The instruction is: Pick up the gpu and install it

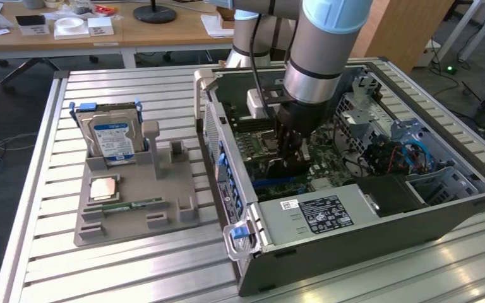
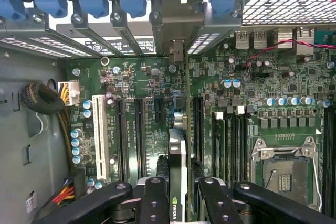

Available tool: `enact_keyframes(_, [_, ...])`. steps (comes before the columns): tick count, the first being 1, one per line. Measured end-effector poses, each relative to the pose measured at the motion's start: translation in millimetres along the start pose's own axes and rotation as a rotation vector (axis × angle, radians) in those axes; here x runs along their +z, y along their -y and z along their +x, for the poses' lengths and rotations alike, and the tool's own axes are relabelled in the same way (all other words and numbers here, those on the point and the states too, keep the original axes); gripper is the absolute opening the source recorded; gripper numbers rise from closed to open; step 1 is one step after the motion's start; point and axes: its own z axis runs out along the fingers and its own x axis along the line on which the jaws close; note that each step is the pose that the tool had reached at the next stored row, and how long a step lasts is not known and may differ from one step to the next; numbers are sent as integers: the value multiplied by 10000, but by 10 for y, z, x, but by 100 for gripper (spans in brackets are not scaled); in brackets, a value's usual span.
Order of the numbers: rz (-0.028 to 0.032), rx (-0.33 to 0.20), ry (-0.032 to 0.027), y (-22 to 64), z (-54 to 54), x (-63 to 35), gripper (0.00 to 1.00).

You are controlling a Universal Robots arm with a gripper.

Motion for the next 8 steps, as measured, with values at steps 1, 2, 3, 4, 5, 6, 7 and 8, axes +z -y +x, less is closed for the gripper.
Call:
enact_keyframes(1, [1,1,2,-1,0,5,27])
enact_keyframes(2, [0,1,2,-1,0,11,27])
enact_keyframes(3, [0,1,0,-1,1,15,27])
enact_keyframes(4, [0,1,0,-2,1,20,27])
enact_keyframes(5, [0,1,-1,-3,1,23,27])
enact_keyframes(6, [0,1,0,-3,1,28,27])
enact_keyframes(7, [0,1,1,-4,1,33,27])
enact_keyframes(8, [0,1,0,-5,1,37,27])
